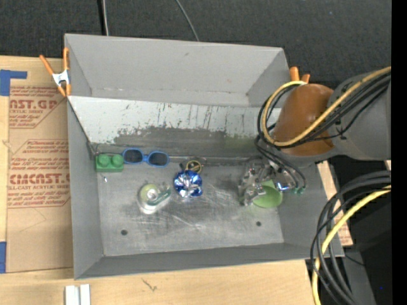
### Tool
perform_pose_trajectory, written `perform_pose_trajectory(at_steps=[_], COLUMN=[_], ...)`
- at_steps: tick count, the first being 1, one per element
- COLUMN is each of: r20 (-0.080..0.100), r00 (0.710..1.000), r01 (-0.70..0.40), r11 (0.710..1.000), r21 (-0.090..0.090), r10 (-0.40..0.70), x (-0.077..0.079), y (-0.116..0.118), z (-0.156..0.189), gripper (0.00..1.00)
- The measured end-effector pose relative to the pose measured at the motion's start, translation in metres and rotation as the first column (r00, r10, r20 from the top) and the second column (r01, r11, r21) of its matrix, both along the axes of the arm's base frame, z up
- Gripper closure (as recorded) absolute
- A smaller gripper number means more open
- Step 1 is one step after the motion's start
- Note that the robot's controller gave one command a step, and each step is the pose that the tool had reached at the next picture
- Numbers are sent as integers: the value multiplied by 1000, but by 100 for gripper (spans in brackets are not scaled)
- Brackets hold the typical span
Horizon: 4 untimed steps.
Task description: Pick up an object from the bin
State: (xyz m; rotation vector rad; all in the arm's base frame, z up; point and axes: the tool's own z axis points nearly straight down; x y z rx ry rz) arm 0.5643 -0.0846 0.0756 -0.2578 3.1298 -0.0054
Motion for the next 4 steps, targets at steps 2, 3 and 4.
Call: perform_pose_trajectory(at_steps=[2,3,4], r20=[5,-1,7], r00=[898,894,901], r01=[-440,-449,-434], r11=[898,894,901], r21=[3,-5,7], r10=[440,449,434], x=[18,31,16], y=[89,116,230], z=[5,3,51], gripper=[100,100,100])
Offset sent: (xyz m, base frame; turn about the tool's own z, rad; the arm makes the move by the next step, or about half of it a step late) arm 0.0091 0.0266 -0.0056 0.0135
